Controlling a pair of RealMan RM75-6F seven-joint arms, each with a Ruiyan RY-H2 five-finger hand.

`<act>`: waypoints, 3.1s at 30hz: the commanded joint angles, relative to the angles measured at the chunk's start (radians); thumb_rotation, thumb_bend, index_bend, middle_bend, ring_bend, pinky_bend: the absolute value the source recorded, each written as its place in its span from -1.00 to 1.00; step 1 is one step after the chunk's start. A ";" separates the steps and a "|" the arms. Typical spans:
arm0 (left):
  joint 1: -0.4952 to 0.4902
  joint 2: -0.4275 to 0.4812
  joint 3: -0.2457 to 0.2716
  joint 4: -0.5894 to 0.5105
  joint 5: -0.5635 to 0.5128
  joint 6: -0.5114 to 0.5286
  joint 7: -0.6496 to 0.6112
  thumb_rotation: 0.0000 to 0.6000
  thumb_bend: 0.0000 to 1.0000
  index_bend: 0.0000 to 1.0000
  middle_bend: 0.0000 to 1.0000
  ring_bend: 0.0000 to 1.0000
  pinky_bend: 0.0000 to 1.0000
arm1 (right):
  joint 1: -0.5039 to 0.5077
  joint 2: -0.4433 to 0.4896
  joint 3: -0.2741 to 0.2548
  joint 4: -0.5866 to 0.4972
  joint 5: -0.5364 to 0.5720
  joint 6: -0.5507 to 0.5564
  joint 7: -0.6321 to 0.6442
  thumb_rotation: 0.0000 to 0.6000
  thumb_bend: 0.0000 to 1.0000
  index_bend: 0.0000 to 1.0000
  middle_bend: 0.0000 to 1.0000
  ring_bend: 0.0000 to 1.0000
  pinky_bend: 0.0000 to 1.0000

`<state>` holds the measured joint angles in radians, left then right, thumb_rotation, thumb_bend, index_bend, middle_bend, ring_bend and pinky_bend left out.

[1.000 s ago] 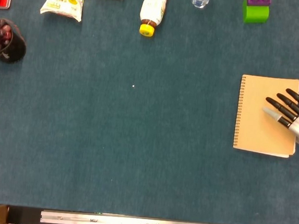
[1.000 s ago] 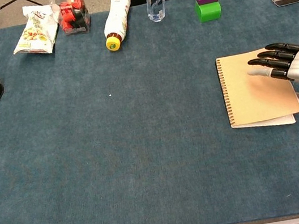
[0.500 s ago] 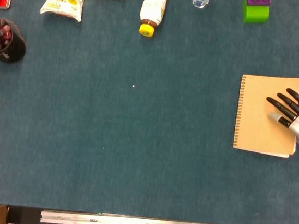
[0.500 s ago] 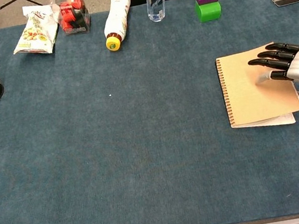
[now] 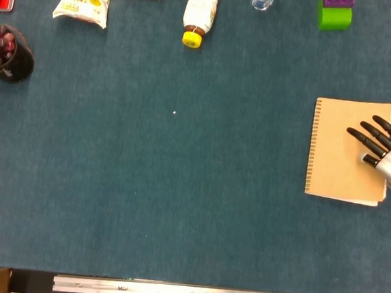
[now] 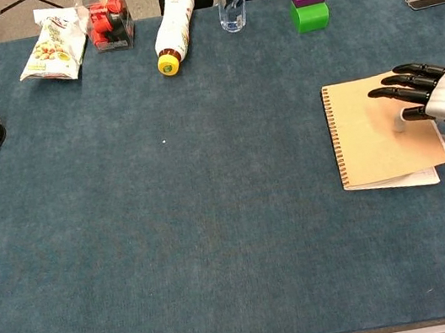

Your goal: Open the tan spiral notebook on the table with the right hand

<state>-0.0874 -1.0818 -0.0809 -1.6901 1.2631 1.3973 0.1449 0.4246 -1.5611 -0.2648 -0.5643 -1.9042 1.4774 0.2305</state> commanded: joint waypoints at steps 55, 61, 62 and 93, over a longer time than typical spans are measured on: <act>0.000 0.015 0.005 -0.014 0.004 -0.012 -0.027 1.00 -0.52 -0.05 -0.39 -0.51 -0.24 | 0.093 0.314 0.049 -0.592 -0.058 -0.143 -0.294 1.00 -0.15 0.39 -0.61 -0.96 -0.88; 0.000 0.017 0.005 -0.016 0.003 -0.014 -0.034 1.00 -0.52 -0.05 -0.39 -0.51 -0.24 | 0.096 0.293 0.057 -0.569 -0.068 -0.133 -0.282 1.00 -0.16 0.37 -0.61 -0.96 -0.88; 0.000 0.018 0.005 -0.016 0.004 -0.015 -0.036 1.00 -0.52 -0.05 -0.39 -0.51 -0.24 | 0.096 0.290 0.058 -0.566 -0.069 -0.130 -0.281 1.00 -0.16 0.32 -0.61 -0.96 -0.88; 0.000 0.025 0.009 -0.018 0.013 -0.018 -0.053 1.00 -0.52 -0.05 -0.39 -0.51 -0.24 | 0.105 0.028 0.177 -0.330 -0.041 0.026 -0.272 1.00 -0.42 -1.00 -0.61 -0.96 -0.88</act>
<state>-0.0874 -1.0565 -0.0715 -1.7077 1.2759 1.3788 0.0922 0.5270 -1.5291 -0.0906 -0.8973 -1.9477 1.5015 -0.0437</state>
